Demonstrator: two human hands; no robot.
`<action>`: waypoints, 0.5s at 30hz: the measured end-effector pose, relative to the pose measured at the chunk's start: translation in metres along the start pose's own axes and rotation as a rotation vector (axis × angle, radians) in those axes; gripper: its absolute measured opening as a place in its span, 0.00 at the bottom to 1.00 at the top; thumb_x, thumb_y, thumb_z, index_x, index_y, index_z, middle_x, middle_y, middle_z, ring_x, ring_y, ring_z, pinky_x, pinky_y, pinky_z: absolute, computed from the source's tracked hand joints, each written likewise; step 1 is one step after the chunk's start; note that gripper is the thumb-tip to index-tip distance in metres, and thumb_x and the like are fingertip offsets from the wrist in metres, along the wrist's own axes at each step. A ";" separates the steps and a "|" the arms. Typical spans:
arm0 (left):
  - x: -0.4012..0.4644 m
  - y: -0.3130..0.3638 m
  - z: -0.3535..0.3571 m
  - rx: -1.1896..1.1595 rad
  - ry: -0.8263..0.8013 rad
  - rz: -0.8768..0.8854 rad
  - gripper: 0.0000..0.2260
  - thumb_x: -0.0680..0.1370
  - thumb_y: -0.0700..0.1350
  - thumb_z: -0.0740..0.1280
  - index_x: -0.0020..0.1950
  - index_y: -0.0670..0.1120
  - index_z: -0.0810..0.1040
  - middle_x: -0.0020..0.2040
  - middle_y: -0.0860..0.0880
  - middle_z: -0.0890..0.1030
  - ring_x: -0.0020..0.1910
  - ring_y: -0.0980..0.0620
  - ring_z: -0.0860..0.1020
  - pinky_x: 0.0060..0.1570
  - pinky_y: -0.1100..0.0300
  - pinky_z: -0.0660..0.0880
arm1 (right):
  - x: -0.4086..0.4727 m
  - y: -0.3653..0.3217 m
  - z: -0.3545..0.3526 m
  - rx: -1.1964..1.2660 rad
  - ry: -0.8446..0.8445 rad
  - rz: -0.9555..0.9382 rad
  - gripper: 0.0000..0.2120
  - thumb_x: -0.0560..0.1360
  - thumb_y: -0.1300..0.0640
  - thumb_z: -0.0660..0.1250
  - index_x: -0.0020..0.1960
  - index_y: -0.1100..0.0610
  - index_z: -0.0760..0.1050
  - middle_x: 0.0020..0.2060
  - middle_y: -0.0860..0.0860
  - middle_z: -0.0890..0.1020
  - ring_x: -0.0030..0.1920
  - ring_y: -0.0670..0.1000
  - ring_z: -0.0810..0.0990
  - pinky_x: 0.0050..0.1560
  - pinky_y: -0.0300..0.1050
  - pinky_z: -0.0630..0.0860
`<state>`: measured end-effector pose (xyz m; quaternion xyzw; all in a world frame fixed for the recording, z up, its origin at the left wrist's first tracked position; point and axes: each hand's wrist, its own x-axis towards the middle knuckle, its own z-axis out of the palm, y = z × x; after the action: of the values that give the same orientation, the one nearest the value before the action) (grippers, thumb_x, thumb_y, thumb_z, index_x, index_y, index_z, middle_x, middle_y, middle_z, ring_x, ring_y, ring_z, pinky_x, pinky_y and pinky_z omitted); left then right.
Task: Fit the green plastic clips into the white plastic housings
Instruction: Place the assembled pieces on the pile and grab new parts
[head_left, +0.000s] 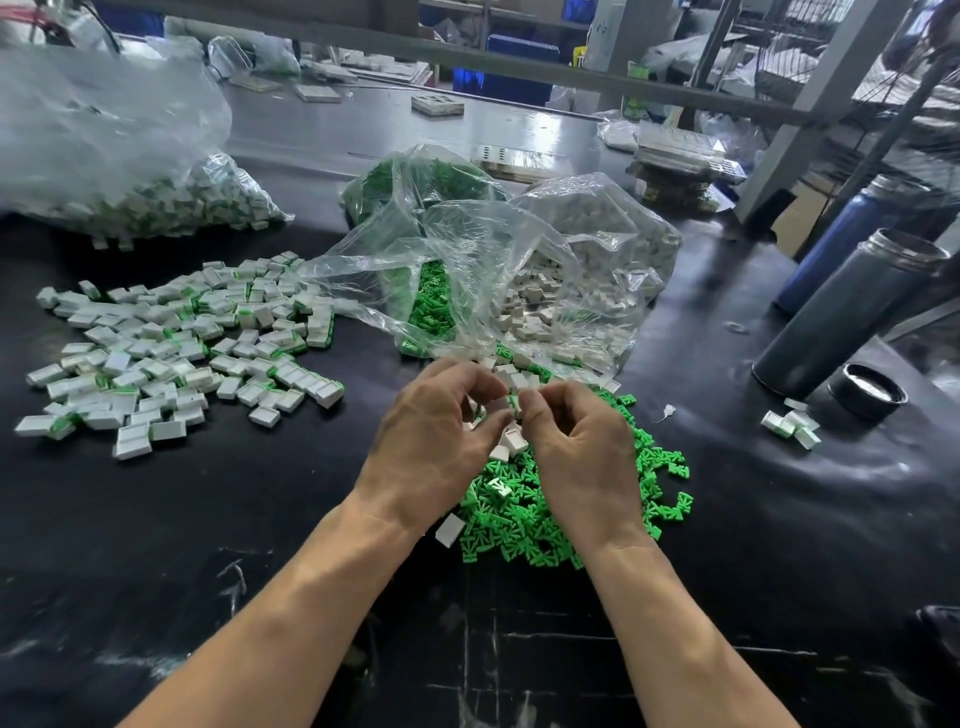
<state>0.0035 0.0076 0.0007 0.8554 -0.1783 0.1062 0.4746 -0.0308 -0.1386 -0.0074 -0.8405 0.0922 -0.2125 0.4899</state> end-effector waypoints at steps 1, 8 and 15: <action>0.001 -0.002 -0.002 0.056 0.001 -0.020 0.06 0.76 0.49 0.76 0.49 0.56 0.80 0.46 0.60 0.78 0.43 0.62 0.77 0.45 0.66 0.76 | 0.001 0.001 -0.001 -0.011 0.004 0.010 0.08 0.81 0.48 0.69 0.46 0.49 0.81 0.36 0.44 0.83 0.37 0.42 0.81 0.36 0.31 0.72; 0.014 -0.029 -0.033 0.483 0.033 -0.288 0.07 0.79 0.50 0.71 0.56 0.52 0.81 0.52 0.51 0.82 0.53 0.49 0.80 0.57 0.50 0.78 | 0.003 0.002 -0.010 -0.132 -0.031 0.025 0.12 0.82 0.45 0.67 0.44 0.50 0.80 0.35 0.45 0.82 0.38 0.47 0.81 0.40 0.45 0.77; 0.022 -0.042 -0.049 0.706 0.039 -0.438 0.07 0.79 0.49 0.70 0.56 0.53 0.83 0.58 0.47 0.82 0.59 0.43 0.79 0.61 0.50 0.74 | 0.009 0.005 -0.023 -0.370 -0.130 0.064 0.07 0.79 0.44 0.71 0.46 0.46 0.83 0.35 0.37 0.79 0.39 0.36 0.76 0.42 0.41 0.70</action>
<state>0.0398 0.0648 0.0019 0.9811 0.0644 0.0737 0.1669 -0.0333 -0.1623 0.0006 -0.9248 0.1244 -0.1215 0.3384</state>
